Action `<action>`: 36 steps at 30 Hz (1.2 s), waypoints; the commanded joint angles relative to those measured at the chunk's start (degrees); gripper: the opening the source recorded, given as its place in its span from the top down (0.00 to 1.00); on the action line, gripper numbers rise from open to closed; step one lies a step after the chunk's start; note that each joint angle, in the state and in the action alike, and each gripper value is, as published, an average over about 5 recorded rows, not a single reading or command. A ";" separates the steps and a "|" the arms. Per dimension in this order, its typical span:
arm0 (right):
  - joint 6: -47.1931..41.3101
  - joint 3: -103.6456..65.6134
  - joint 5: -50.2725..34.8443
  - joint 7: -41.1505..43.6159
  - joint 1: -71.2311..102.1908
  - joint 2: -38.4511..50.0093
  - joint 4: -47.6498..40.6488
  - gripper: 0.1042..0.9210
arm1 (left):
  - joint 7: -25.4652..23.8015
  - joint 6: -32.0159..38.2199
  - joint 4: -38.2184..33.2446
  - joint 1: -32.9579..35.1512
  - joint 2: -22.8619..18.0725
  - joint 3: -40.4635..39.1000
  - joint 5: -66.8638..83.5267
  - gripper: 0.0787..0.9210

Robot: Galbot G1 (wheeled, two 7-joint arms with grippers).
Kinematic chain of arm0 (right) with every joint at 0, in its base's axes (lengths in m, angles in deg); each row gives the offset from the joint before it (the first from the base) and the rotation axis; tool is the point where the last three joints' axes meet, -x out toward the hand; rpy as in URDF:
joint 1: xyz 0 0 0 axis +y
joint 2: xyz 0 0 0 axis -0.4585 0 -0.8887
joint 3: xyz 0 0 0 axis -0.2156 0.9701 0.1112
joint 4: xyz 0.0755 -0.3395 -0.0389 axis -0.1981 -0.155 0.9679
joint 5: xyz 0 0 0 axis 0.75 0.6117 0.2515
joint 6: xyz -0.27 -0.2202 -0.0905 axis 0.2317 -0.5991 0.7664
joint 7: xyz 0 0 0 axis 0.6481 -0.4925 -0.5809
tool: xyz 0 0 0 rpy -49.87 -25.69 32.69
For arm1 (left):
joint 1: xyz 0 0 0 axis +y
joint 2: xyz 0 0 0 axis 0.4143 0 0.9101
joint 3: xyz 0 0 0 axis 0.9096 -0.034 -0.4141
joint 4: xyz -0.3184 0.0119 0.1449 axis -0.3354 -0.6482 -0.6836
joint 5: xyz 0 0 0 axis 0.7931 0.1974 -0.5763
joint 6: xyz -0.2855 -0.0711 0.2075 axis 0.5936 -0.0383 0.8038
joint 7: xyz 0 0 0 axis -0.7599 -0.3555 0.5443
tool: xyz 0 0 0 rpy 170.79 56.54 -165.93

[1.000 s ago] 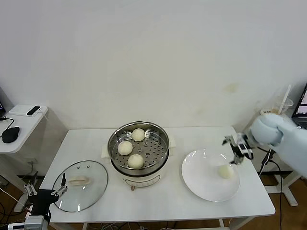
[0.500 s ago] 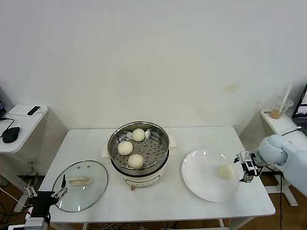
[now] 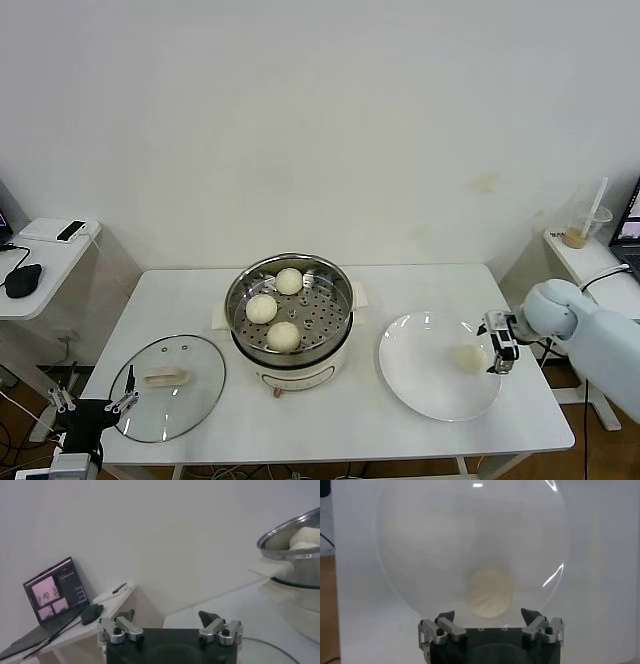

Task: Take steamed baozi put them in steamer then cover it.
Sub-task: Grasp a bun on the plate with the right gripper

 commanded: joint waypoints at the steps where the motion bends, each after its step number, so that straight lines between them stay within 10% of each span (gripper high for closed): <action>1: -0.34 0.98 0.53 -0.06 -0.94 -3.13 -3.28 0.12 | -0.06 -0.06 0.10 0.01 -0.06 -0.05 0.02 0.12; 19: -1.25 1.65 1.29 0.44 -0.32 -4.56 -4.14 0.16 | -0.05 -0.04 0.07 0.20 -0.30 0.07 0.11 0.12; 36: -1.64 2.25 0.63 1.66 -1.48 -2.18 -1.40 0.41 | 0.03 0.00 -0.11 0.20 -0.58 0.07 0.23 0.12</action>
